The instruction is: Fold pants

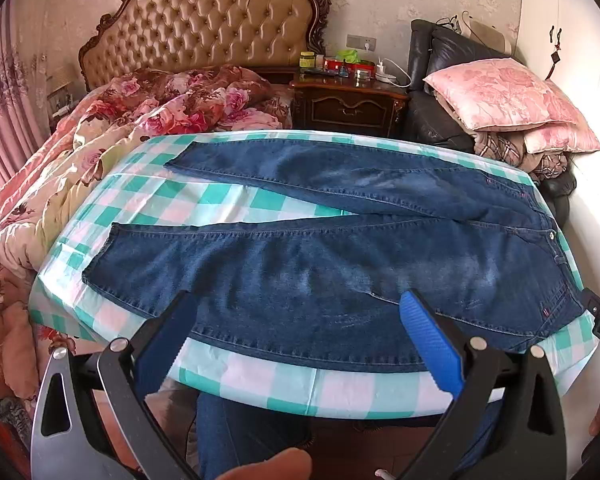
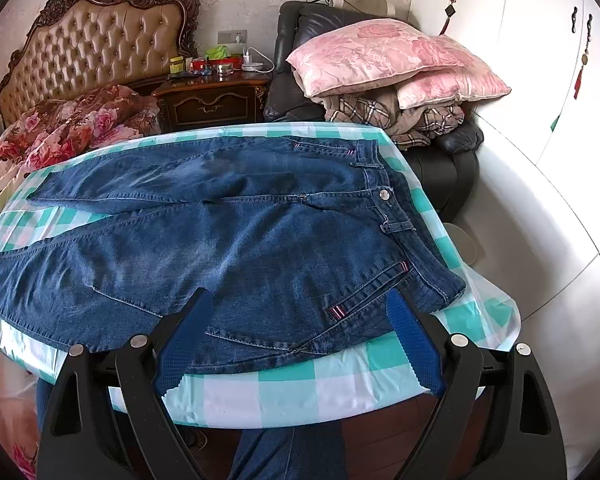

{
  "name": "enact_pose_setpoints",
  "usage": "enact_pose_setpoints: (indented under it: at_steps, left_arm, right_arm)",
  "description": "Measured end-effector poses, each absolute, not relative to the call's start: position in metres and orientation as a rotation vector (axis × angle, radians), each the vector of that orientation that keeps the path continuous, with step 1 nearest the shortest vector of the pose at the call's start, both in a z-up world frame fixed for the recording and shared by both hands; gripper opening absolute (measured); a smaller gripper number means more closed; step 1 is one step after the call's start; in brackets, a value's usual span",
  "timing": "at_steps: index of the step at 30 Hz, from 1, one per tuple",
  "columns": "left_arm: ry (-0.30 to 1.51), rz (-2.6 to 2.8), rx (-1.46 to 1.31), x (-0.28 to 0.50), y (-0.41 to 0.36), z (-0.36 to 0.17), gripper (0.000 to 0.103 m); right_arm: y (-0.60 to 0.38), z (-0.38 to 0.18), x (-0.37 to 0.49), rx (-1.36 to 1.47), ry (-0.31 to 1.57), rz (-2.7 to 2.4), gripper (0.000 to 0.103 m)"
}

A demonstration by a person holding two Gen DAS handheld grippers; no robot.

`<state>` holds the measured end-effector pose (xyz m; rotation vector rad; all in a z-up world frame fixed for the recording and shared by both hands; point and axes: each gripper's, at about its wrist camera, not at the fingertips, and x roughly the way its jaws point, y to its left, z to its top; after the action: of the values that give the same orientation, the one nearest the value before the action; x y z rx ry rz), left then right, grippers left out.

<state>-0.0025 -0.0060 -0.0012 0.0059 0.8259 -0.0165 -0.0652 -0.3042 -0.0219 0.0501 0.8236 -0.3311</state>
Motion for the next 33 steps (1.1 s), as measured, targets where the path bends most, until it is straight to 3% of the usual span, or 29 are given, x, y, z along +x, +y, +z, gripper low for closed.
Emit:
enact_pose_setpoints:
  at_steps: [33]
  left_arm:
    - [0.828, -0.023, 0.004, -0.001, -0.0075, -0.0045, 0.102]
  right_arm:
    - [-0.3031, -0.0224, -0.0649, 0.049, 0.825, -0.329, 0.085]
